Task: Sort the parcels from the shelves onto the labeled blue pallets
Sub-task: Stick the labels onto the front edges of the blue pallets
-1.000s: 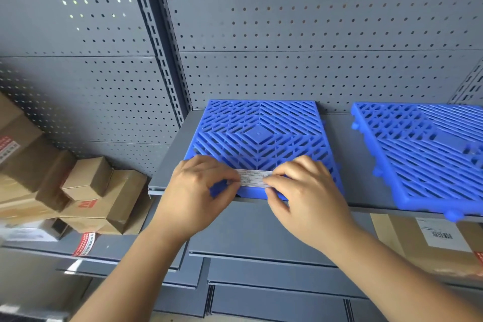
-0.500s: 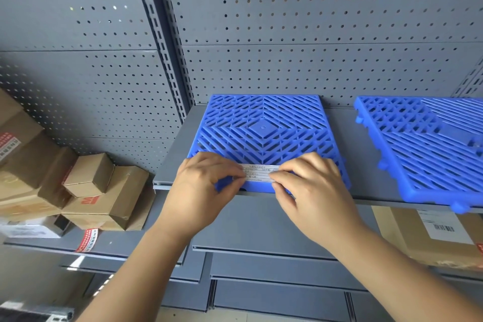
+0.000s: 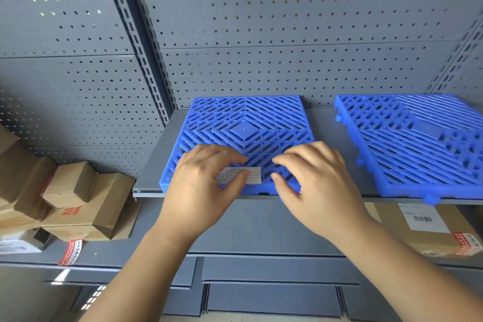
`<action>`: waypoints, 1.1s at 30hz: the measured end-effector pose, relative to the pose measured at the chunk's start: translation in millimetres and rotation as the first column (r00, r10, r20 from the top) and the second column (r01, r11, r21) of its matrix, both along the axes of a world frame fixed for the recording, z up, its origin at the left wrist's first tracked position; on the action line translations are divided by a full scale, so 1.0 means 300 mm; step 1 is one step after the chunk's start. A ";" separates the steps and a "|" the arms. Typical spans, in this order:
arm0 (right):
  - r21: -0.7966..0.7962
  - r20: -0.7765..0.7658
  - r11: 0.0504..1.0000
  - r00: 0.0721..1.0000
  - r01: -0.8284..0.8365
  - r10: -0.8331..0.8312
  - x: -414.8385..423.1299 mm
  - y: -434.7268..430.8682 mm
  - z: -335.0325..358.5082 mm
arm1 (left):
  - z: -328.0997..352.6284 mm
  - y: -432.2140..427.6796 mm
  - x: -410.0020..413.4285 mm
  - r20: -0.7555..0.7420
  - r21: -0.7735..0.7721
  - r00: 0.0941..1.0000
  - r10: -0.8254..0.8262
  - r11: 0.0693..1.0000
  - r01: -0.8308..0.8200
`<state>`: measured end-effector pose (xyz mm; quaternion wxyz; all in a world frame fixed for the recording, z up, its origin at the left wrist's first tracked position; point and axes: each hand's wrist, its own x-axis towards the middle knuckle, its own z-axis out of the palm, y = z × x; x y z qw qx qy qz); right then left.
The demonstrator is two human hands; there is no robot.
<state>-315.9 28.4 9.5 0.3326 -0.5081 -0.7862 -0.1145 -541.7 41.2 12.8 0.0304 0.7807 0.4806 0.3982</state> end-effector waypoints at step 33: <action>-0.064 -0.161 0.958 0.944 0.280 -0.287 1.432 -0.258 0.075 | 0.076 -0.135 1.447 -0.148 0.025 0.984 -0.098 0.994 0.103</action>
